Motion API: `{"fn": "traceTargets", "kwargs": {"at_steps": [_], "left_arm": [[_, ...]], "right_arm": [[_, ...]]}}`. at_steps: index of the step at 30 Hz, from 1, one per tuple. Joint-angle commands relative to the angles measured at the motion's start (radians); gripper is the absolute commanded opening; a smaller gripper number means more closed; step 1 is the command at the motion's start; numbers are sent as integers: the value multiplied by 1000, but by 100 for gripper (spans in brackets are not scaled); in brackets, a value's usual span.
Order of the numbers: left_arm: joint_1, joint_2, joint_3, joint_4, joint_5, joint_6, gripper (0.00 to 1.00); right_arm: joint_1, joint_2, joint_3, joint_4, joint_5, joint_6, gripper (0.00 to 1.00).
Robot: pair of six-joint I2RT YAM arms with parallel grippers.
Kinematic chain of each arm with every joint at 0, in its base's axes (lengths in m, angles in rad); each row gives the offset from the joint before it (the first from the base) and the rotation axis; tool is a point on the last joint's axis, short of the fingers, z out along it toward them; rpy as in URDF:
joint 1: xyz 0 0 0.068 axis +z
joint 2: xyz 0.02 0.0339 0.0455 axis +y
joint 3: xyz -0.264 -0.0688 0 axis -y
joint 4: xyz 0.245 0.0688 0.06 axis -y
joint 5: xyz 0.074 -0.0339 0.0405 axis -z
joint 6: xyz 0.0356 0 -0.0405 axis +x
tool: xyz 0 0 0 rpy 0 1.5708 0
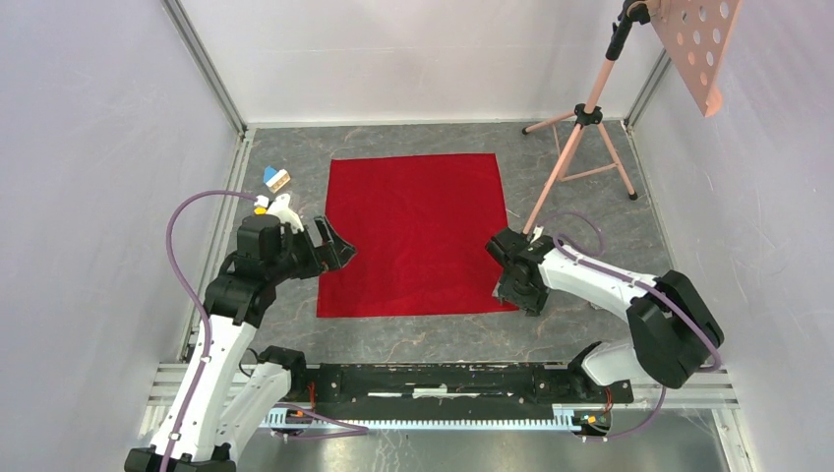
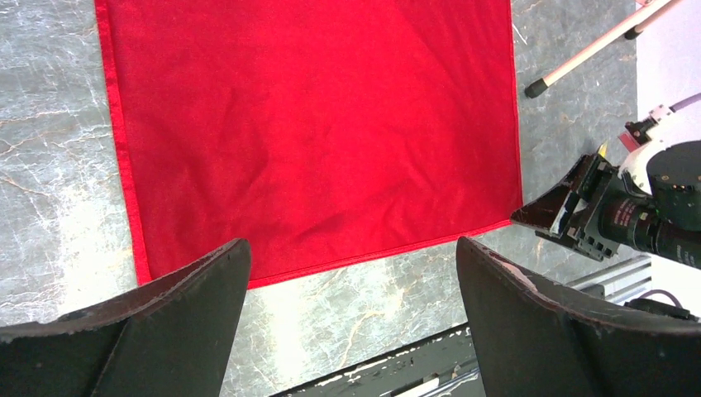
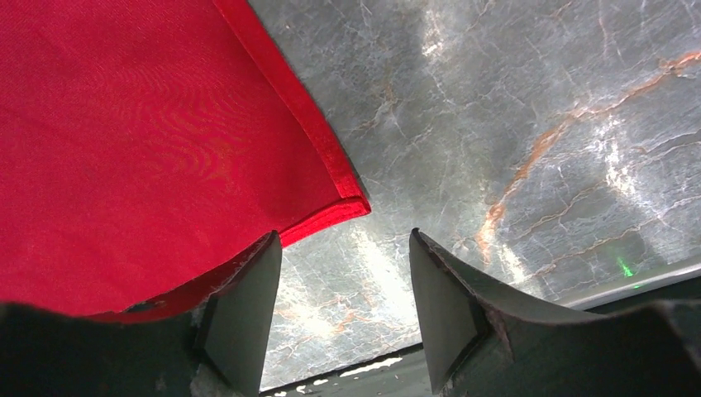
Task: Fold the napkin into a case and place the utensils inside
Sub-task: Pick up the flattened napkin from the center of the board.
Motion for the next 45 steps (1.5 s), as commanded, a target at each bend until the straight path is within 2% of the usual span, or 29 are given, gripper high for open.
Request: {"fn": "traceTargets", "kwargs": {"at_steps": [1,20,30,38,45], "left_arm": [[-22,-5,2,12,-17,49,100],[-55,-18,13,-2,-41,50,100],[-56,-29,13,-5,-57,50,100],[-55,-25,15,-6,-66,49,100],[-42,-16,13,-8,-75,47,100]], "right_arm": [[3,34,56,14,39,32,63],[-12,74,-19,72,39,57,58],[-13,132,-56,95,49,80,50],[-13,148,-105,153,52,86,33],[-14,88,-111,205,88,57,18]]}}
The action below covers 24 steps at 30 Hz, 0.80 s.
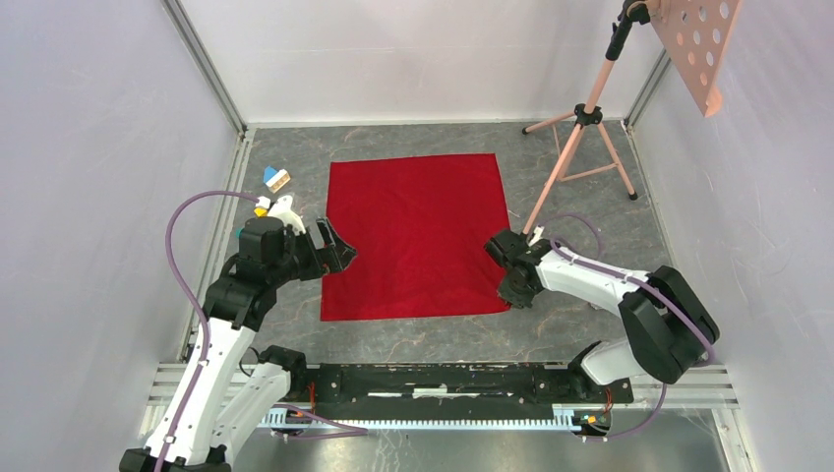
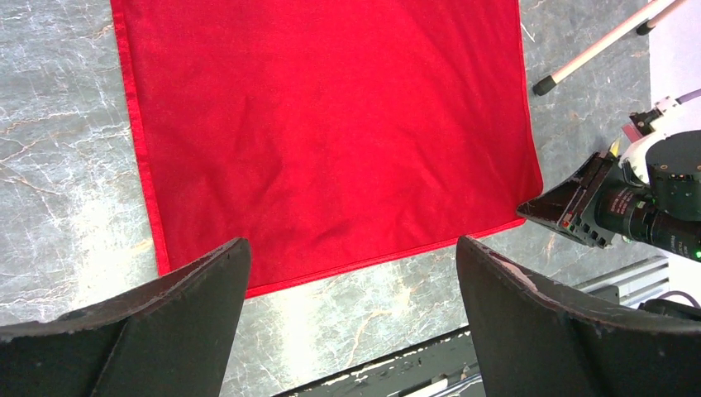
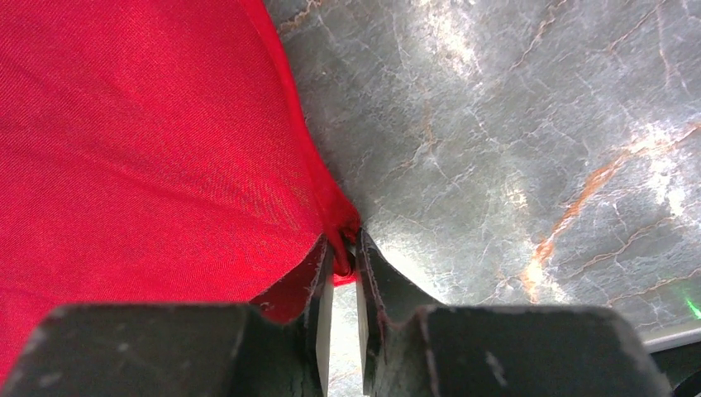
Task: Fold the napkin into a case and place the utensils inside
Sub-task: Pick up the flattened napkin from the center of the board.
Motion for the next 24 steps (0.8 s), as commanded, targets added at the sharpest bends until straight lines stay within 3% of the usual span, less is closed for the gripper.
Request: {"fn": "traceTargets", "kwargs": {"at_steps": [1,5,11,15,20,24], "left_arm": [[12,2,12,-1,-26,46,100],[20,10,6,0,-40,40,100],[18,39,-3,-5,-63,24,100],[2,108,11,-78,-136,-63,100],[-32,180,-69,-267,-338,-412,83],[-81,189,-183,-256,-327,-614,67]], "right_arm": [[-4,21,-85,92,66,6,16],[-4,-33,-135,182,61,-22,1],[-1,-105,-174,255,118,-103,0],[1,-166,-203,323,139,-182,0],[0,-235,-236,351,169,-161,0],[-1,-296,-262,356,176,-139,0]]}}
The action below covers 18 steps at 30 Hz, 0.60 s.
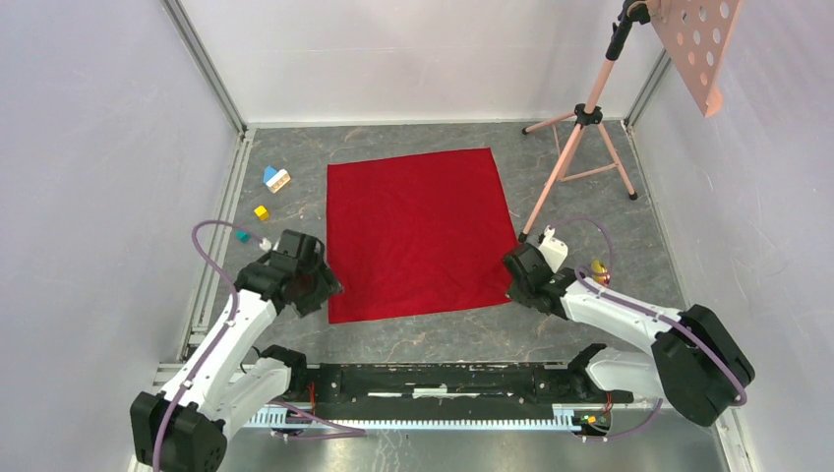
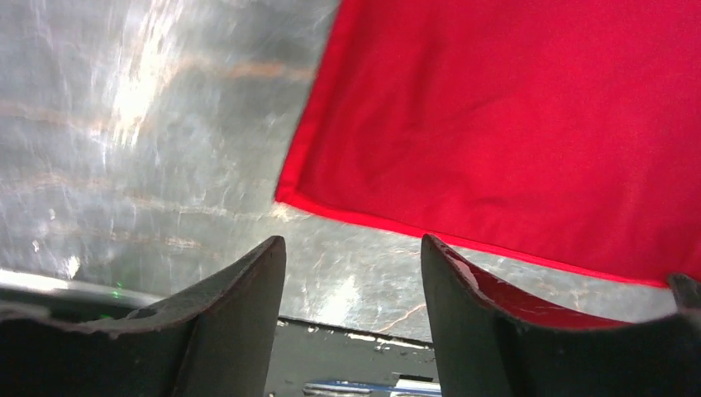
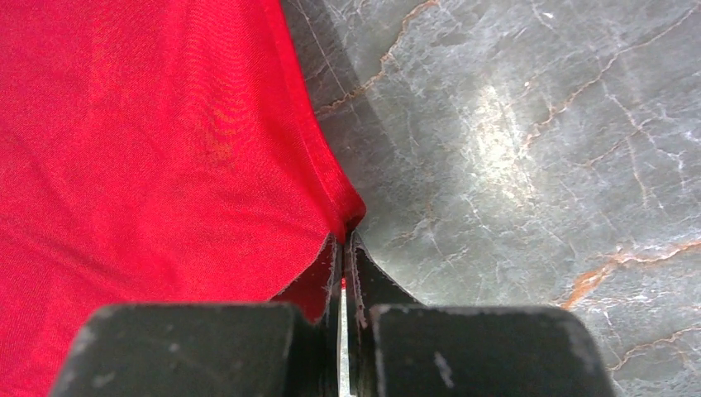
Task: Fold the napkin into a case and place the utensils inside
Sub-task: Pick up the flattened napkin from the center of the board.
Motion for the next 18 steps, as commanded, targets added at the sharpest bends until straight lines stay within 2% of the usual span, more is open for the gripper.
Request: {"fn": "traceTargets", "kwargs": {"at_steps": [1,7,18], "left_arm": [[-61,15,-99,-75,-74,-335,66],[-120,26,-165,-48,-64,-483,63],[-120,181,-123,18,-103,-483,62]], "right_arm": [[-1,-72,-40,33,60,5,0],[-1,-89,-76,69,12,-8,0],[-2,-108,-76,59,29,-22,0]]}}
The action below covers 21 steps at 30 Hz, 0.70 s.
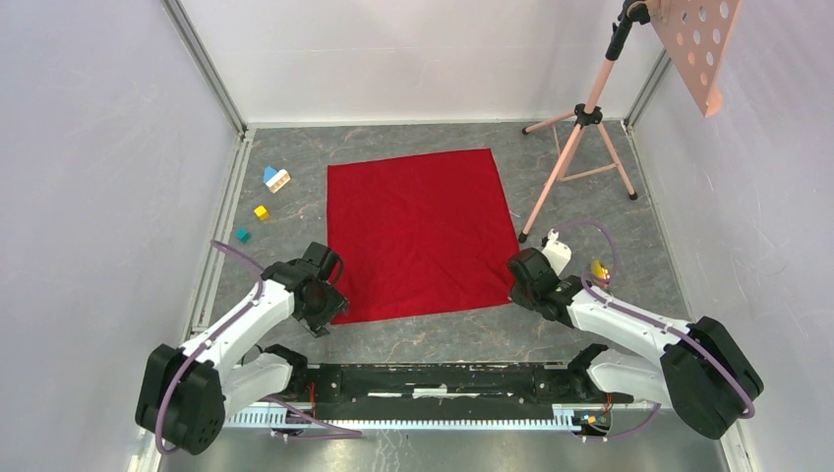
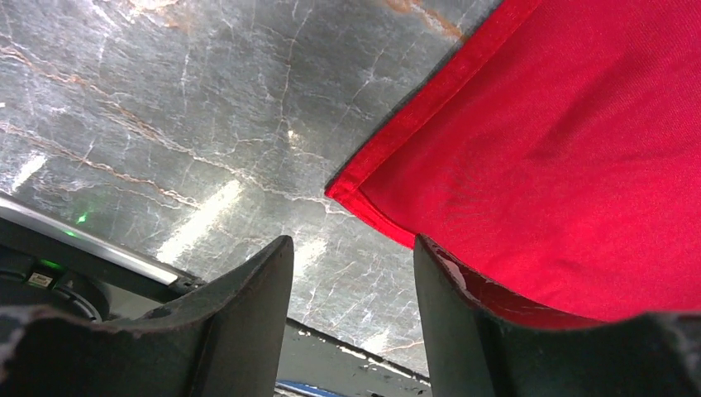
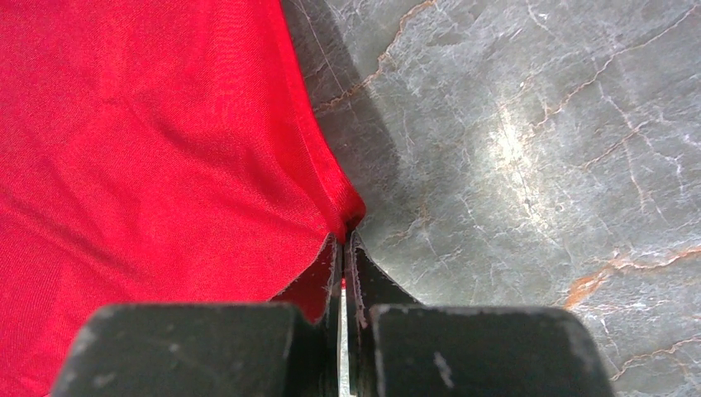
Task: Fold the napkin into a case and place the utensils inside
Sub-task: Pick up the flattened napkin from the center of the board.
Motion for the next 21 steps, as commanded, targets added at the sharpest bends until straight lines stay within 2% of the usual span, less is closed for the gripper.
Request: {"fn": "traceTargets", "kwargs": {"at_steps": [1,15,21], "left_arm": [[-3,55,38,60,-41,-54,62],[-2,214,5,167,-65,-36,52],[5,255,8,193,-75,-29,37]], "right_arm": [[-2,-28,-6,5,34,-9,0],[-4,-29,6,-36,57,-1,0],[-4,-33,17,-56,61,-6,0]]}}
